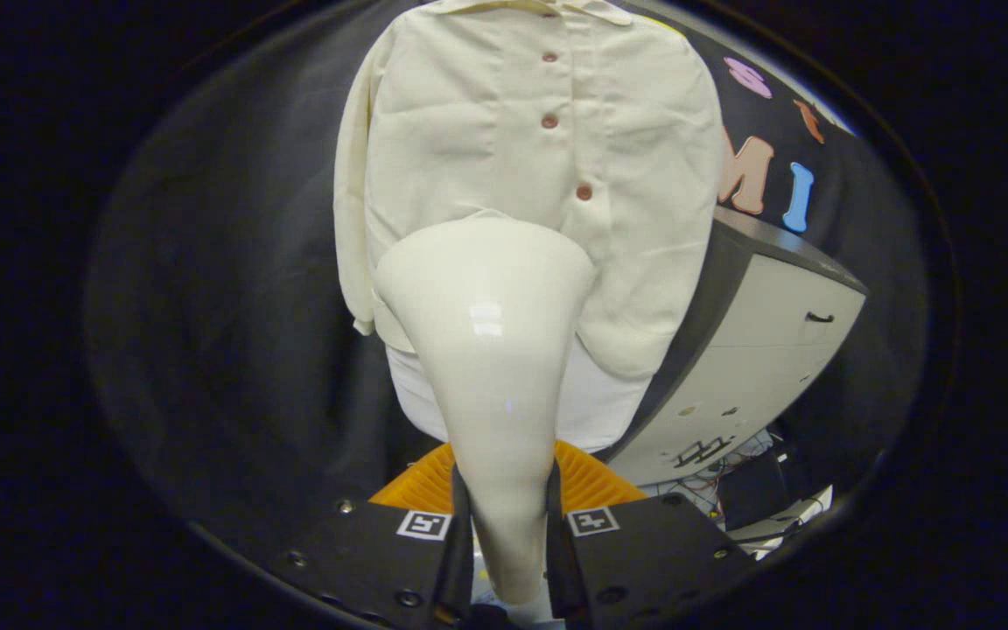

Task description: Iron the clothes twice with a garment steamer, once on the left side and once on the right side.

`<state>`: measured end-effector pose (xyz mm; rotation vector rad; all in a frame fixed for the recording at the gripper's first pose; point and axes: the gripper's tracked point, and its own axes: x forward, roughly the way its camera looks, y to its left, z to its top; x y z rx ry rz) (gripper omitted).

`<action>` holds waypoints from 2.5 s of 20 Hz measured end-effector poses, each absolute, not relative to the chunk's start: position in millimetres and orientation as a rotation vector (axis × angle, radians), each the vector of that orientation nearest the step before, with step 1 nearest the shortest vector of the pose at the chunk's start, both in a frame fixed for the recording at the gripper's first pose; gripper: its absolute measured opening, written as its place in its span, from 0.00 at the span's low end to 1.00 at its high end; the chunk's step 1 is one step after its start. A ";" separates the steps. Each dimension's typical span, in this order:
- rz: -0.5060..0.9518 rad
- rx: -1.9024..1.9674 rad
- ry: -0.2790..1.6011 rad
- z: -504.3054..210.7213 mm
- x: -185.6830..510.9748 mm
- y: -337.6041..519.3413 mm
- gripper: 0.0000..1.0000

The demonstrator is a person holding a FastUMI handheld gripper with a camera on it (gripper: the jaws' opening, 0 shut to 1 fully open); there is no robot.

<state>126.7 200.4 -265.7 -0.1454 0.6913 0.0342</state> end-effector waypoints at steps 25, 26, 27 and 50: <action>-0.011 -0.053 0.319 -25.0 205.1 104.5 0.34; -0.010 -0.052 0.316 -19.7 217.7 104.0 0.34; -0.008 -0.050 0.311 -14.1 230.0 102.8 0.33; -0.041 -0.046 0.372 -31.3 352.1 83.6 0.34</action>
